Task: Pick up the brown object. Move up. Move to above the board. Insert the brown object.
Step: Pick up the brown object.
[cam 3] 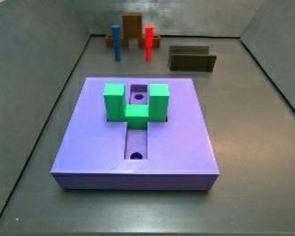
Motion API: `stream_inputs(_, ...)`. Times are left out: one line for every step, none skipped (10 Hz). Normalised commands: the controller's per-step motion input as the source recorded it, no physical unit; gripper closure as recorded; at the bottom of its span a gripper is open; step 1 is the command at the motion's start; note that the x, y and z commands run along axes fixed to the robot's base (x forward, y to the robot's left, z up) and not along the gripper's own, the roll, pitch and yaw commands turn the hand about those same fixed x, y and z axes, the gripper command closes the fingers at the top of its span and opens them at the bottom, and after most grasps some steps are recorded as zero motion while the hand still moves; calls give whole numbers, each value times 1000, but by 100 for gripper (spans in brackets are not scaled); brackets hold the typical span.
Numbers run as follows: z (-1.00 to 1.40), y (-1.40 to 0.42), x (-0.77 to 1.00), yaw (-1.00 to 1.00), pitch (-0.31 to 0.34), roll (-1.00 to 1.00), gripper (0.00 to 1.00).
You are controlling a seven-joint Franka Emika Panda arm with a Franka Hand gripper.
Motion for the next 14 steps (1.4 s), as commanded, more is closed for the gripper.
stream_inputs(-371, 571, 0, -43, 0, -54, 0)
stream_inputs(-357, 520, 0, -57, 0, -39, 0)
stream_inputs(-289, 340, 0, -66, 0, 0, 0)
stream_inputs(-277, 77, -89, -71, 0, 30, 0)
stream_inputs(-203, 26, -86, -111, 0, 23, 0)
stream_inputs(-177, 43, -120, -114, 0, 1, 0)
stream_inputs(-180, 80, -174, -143, 0, 0, 0)
stream_inputs(-209, 83, -203, -166, 0, 0, 0)
stream_inputs(-237, 80, -214, -174, -1, 3, 0)
stream_inputs(-229, 83, -211, -169, -4, 0, 0)
stream_inputs(-211, 83, -194, -151, -6, 0, 0)
stream_inputs(-203, 77, -151, -137, -3, 0, 0)
stream_inputs(-277, 129, 0, -9, 0, 7, 0)
stream_inputs(-337, 183, 26, 0, 0, 46, 0)
